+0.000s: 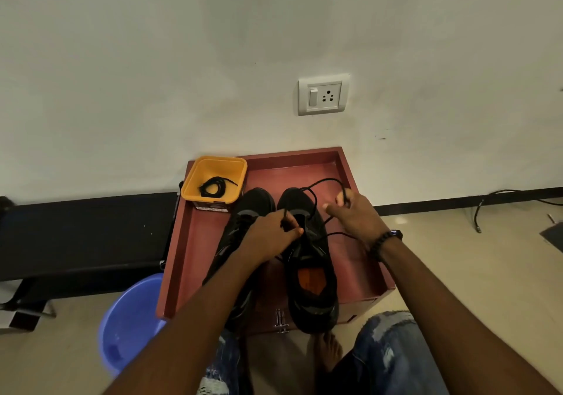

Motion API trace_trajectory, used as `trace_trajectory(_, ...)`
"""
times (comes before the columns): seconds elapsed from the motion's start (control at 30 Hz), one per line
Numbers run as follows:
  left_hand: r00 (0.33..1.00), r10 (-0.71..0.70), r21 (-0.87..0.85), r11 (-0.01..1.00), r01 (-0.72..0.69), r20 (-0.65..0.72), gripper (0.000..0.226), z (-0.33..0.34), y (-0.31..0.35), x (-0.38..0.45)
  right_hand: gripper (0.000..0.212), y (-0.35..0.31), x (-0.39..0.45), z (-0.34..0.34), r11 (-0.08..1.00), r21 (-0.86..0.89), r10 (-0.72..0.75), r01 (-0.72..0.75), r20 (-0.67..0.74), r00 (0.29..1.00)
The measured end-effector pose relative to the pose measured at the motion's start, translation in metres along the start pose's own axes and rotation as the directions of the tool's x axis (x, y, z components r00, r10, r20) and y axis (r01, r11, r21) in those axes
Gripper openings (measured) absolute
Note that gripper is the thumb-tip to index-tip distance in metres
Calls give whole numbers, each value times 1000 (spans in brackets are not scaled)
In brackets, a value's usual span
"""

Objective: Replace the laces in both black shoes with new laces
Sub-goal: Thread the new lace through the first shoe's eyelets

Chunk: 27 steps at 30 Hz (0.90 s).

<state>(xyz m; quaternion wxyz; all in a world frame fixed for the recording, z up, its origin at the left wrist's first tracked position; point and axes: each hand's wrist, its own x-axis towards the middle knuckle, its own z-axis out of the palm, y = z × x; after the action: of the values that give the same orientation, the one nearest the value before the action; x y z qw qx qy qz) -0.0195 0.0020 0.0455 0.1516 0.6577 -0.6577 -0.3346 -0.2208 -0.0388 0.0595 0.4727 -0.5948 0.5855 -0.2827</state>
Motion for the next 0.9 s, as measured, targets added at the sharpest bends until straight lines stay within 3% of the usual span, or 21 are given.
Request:
trace_trajectory(0.13,999,-45,32,999,44,23,39,12,4,9,11,-4,5,7,994,101,14,-30,163,986)
trace_trajectory(0.23,998,-68,46,997,67,16,27,15,5,13,15,2,7,5,998,47,-47,39,172,984)
trace_trajectory(0.33,996,-71,-53,996,68,-46,5,11,-1,11,11,15,7,2,996,-81,-16,33,208,978)
trace_trajectory(0.4,993,-76,-37,997,73,-90,3,2,-9,5,10,20,4,-3,988,-147,-20,49,193,981)
trace_trajectory(0.53,947,-96,179,971,157,-308,33,-26,-18,-14,5,33,6,-5,941,-330,-44,80,115,992)
trace_trajectory(0.6,920,-7,174,981,82,-391,45,-31,-10,-25,8,36,9,3,937,-341,-45,79,105,993)
trace_trajectory(0.67,924,148,201,976,-80,-351,38,-24,4,-32,7,35,12,12,958,-279,-47,71,89,995)
trace_trajectory(0.73,953,217,222,960,-170,-209,22,-9,17,-33,1,31,11,18,973,-223,-44,59,72,996)
trace_trajectory(0.83,996,82,229,971,-71,-41,22,13,25,-18,16,32,13,24,954,-278,-93,111,76,993)
trace_trajectory(0.9,999,13,270,963,2,-53,27,21,27,-6,16,30,14,27,932,-338,-101,130,101,990)
